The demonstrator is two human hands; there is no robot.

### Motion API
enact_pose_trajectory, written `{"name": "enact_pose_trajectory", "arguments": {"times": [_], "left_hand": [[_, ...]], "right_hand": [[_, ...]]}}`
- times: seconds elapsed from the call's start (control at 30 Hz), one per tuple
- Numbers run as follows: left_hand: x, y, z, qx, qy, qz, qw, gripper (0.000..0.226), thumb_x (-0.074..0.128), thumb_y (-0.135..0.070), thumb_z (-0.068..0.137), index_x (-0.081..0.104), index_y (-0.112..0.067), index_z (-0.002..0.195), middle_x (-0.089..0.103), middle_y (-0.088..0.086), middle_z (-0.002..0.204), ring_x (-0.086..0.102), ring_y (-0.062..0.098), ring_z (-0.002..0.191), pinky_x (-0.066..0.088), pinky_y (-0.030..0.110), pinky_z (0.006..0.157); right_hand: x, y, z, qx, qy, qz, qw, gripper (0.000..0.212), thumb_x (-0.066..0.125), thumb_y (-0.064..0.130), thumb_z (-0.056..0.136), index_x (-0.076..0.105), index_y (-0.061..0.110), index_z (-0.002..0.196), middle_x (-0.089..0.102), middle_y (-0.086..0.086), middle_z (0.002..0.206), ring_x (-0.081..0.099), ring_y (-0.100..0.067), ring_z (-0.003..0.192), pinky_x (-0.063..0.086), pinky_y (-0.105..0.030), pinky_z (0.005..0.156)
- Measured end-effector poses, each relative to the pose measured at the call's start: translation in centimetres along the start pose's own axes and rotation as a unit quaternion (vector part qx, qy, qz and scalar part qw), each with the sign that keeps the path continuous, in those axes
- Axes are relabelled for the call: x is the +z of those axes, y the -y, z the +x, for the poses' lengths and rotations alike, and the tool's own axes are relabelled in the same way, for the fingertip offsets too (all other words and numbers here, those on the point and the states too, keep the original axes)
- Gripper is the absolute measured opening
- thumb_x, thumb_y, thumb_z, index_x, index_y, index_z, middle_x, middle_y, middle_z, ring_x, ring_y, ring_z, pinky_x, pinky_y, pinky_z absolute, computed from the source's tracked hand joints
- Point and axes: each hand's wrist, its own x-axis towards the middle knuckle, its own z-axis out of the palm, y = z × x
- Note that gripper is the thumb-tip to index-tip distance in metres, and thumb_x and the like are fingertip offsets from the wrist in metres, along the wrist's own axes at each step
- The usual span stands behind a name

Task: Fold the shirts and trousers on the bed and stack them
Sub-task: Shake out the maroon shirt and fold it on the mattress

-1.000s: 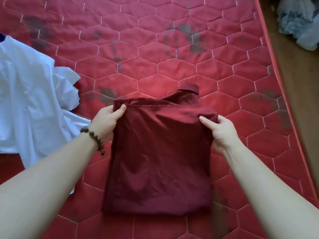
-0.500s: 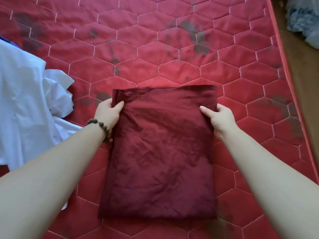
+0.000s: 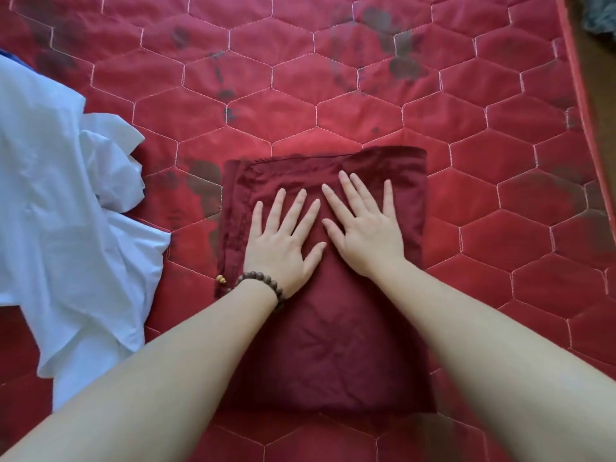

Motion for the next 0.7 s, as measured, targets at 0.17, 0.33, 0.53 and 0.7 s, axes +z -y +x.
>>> {"name": "enact_pose_trajectory", "arguments": {"times": [0.17, 0.33, 0.53, 0.7], "left_hand": [[-0.5, 3.3, -1.0, -0.075, 0.005, -0.006, 0.997, 0.065, 0.018, -0.058, 0.093, 0.011, -0.033, 0.153, 0.011, 0.001, 0.162, 0.006, 0.022, 0.149, 0.005, 0.048, 0.119], [-2.1, 2.0, -4.2, -0.092, -0.034, -0.008, 0.995, 0.068, 0.027, -0.048, 0.093, 0.018, -0.016, 0.153, 0.013, 0.013, 0.16, 0.008, 0.03, 0.148, 0.003, 0.053, 0.118], [-0.3, -2.9, -10.3, 0.068, 0.029, 0.0, 0.997, 0.064, 0.027, -0.042, 0.093, 0.031, -0.011, 0.149, 0.027, 0.007, 0.157, 0.019, 0.022, 0.146, 0.017, 0.046, 0.119], [0.3, 2.8, -12.4, 0.04, 0.033, 0.037, 0.998, 0.068, 0.026, -0.056, 0.092, 0.023, -0.024, 0.152, 0.019, 0.005, 0.159, 0.014, 0.024, 0.148, 0.012, 0.049, 0.118]], "right_hand": [[-0.5, -3.8, -1.9, 0.166, 0.039, -0.042, 0.984, 0.061, 0.015, 0.056, 0.098, 0.009, 0.032, 0.154, 0.007, 0.003, 0.162, 0.001, -0.017, 0.149, -0.005, -0.064, 0.113], [-2.1, -1.4, -6.1, 0.158, -0.059, -0.012, 0.986, 0.059, 0.033, 0.037, 0.1, 0.027, 0.009, 0.151, 0.014, -0.009, 0.16, 0.008, -0.025, 0.149, -0.002, -0.063, 0.114], [0.4, 6.6, -11.8, 0.001, 0.023, 0.041, 0.999, 0.056, 0.037, 0.036, 0.096, 0.036, 0.015, 0.148, 0.027, -0.004, 0.157, 0.023, -0.021, 0.146, 0.018, -0.059, 0.115], [1.0, 2.1, -14.9, 0.094, 0.065, -0.025, 0.993, 0.061, 0.022, 0.053, 0.097, 0.019, 0.028, 0.153, 0.012, 0.002, 0.161, 0.009, -0.017, 0.149, -0.001, -0.06, 0.115]]}}
